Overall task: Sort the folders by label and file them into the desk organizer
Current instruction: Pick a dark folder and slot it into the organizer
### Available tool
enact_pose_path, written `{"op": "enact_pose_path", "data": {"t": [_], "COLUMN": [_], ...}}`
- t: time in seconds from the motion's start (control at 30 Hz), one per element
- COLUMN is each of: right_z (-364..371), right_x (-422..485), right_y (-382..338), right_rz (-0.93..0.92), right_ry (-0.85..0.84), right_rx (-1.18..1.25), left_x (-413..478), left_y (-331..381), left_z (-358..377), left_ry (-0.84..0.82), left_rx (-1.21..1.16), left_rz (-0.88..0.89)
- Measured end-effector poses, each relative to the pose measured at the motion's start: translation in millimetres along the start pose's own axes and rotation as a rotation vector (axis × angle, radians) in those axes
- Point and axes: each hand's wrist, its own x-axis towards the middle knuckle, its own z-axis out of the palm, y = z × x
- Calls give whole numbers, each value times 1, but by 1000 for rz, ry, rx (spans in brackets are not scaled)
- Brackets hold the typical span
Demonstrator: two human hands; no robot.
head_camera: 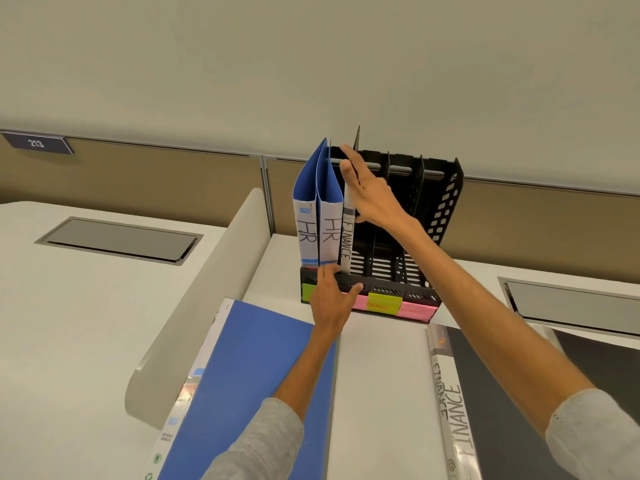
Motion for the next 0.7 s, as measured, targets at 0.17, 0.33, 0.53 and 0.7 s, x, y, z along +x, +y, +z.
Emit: {"op": "enact_pose_path", "data": {"t": [0.17,0.33,0.53,0.7], "right_z": [-10,-17,-31,-44], "right_x": [-32,-79,-140,-189], "right_y": [5,25,55,79], "right_rz": [128,280,434,508], "right_ry": [-11,-51,-71,-61], "right_rx": [121,142,102,69], "left_x": [-25,-54,-91,-123], "left_y": [4,14,31,45], "left_z": [-4,-8,-8,7], "left_ry": [-50,-101,-174,-263], "left_rx": [36,96,129,143], "left_rz": [-37,-33,-59,-112]}}
